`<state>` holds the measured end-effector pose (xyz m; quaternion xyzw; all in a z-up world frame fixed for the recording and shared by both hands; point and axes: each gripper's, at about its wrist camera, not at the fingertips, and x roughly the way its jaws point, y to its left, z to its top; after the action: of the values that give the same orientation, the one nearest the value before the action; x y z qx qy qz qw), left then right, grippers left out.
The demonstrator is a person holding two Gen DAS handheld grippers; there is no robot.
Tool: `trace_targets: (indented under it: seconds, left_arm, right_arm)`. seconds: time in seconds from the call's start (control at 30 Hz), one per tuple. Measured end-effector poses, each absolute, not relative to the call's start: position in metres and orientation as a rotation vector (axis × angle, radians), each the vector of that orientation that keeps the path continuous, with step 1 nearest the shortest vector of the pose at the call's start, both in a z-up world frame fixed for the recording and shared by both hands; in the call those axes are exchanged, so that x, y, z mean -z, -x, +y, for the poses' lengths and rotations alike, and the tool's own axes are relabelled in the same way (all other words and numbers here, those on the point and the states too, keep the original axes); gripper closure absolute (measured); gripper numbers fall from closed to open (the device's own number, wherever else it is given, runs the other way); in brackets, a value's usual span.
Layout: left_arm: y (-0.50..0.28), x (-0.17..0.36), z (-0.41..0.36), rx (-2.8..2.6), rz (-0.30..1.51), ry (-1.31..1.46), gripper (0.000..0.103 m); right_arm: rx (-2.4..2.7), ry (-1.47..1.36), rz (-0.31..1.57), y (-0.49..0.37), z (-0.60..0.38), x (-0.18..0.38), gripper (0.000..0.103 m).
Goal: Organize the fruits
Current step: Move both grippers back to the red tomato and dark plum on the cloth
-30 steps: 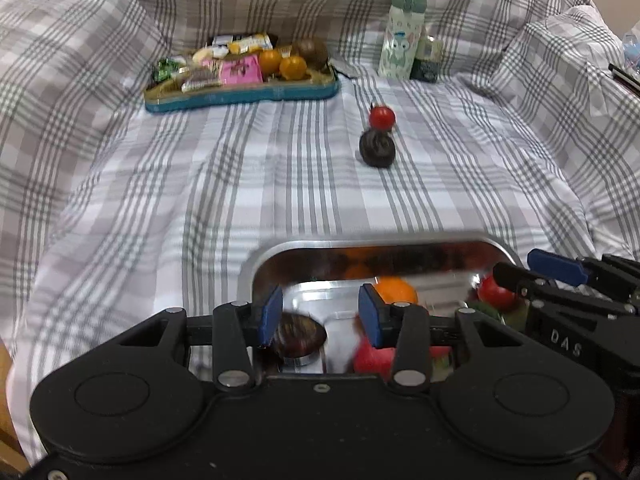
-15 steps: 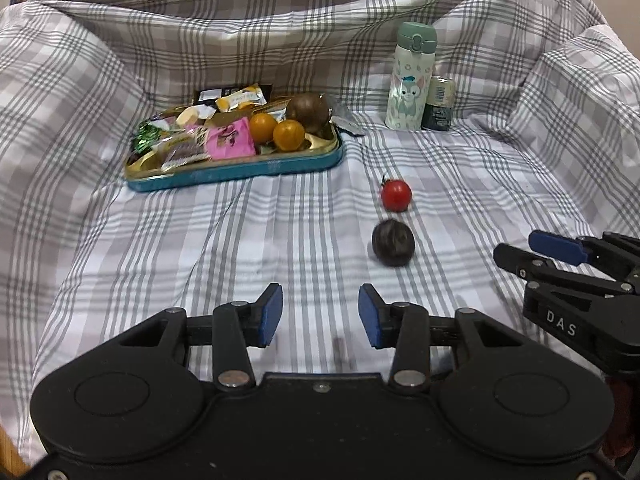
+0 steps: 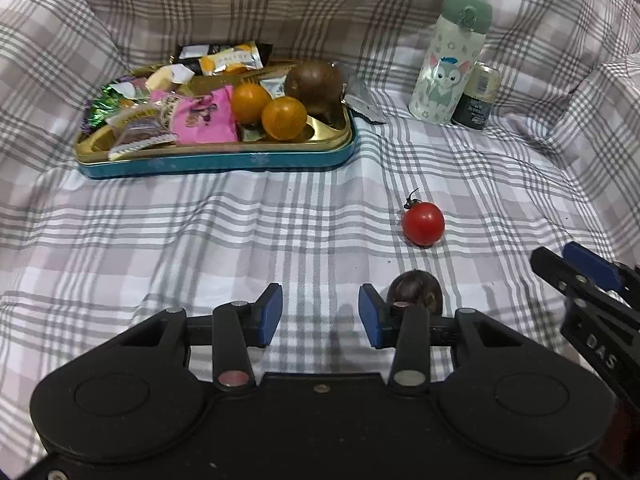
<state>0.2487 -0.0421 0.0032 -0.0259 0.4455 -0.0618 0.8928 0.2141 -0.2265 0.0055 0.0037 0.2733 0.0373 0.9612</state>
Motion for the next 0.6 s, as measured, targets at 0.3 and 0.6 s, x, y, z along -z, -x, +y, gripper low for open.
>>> trace_targets:
  seconds: [0.3,0.6]
  left_arm:
    - [-0.259,0.011,-0.065,0.157,0.960,-0.006,0.054]
    - [-0.249,-0.001,-0.091,0.263,0.922,-0.011,0.054]
  right_arm:
    - [-0.050,-0.031,0.548,-0.217,-0.237,-0.003,0.066]
    - [0.025,-0.121,0.567,-0.223,-0.258,-0.003,0.066]
